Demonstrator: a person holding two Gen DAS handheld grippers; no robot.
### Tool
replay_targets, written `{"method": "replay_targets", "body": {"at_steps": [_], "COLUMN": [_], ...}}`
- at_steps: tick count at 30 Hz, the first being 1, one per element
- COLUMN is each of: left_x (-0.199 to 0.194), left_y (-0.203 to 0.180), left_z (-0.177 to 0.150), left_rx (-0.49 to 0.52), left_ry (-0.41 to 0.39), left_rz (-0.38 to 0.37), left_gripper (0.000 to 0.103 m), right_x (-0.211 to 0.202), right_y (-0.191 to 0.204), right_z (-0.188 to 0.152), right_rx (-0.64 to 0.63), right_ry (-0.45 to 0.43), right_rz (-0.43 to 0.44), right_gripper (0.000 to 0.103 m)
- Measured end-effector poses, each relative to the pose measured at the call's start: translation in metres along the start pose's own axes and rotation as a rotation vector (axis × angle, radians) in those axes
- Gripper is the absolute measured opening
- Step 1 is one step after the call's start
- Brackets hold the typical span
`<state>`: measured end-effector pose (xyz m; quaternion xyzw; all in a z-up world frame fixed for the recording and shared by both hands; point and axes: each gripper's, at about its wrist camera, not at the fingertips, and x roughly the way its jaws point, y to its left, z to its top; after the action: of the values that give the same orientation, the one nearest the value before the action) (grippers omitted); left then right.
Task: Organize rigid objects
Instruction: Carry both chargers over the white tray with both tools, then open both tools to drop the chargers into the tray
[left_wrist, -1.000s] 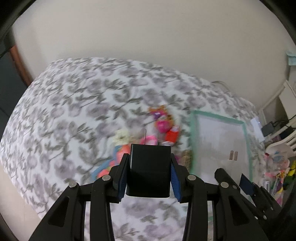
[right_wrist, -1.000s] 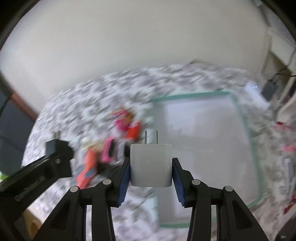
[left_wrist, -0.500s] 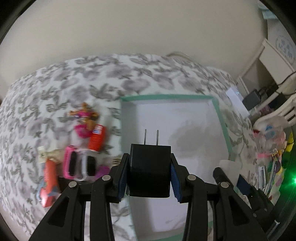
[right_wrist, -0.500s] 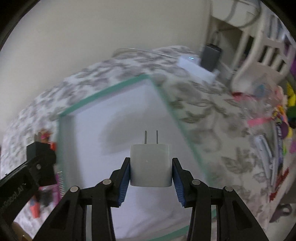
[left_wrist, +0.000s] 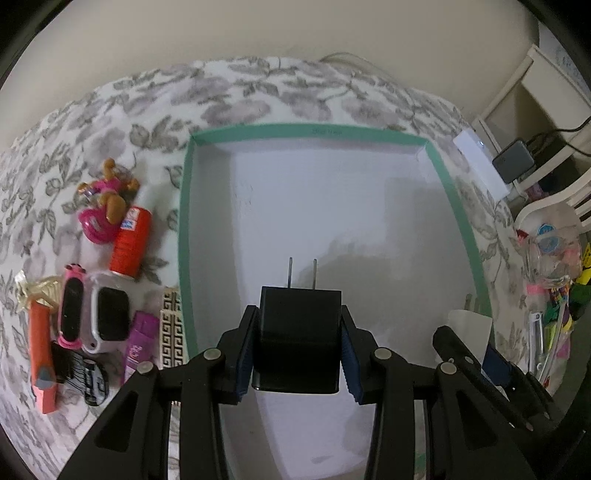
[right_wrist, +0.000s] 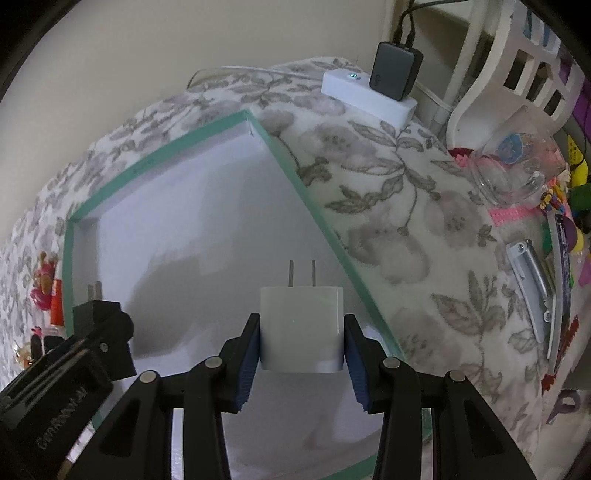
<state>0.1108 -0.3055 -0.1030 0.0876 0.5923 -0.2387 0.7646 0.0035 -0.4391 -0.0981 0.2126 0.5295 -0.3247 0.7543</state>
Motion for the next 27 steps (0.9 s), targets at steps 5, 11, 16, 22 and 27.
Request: {"method": "replay_targets", "body": {"at_steps": [5,11,16,22,27], "left_x": [0.006,0.001,-0.012,-0.036,-0.062], "left_y": [-0.002,0.000,0.002,0.007,0.021], "left_z": [-0.004,-0.002,0.002,0.007,0.011], "left_rx": [-0.006,-0.024,-0.027,-0.048,-0.086], "left_ry": [0.019,0.026,0.009,-0.039,-0.107], "left_rz": [0.004,-0.002,0.003,0.005,0.009], "left_gripper": [0.042,0.044,0.056,0.062,0.084], "right_x": [0.005,0.007,-0.001,-0.028,-0.055], "right_y": [0.003,0.002,0.002,0.003,0.004], "right_z": [-0.003,-0.003,0.000,0.007,0.013], "right_rx": [-0.016,-0.012,-0.014,-0.017,0.003], "right_ry": [0.021,0.032,0.010,-0.062,-0.125], "right_rz": [-0.007,-0.010,-0.018,-0.014,0.034], "right_gripper": [0.046,0.046,0.047,0.050,0.062]}}
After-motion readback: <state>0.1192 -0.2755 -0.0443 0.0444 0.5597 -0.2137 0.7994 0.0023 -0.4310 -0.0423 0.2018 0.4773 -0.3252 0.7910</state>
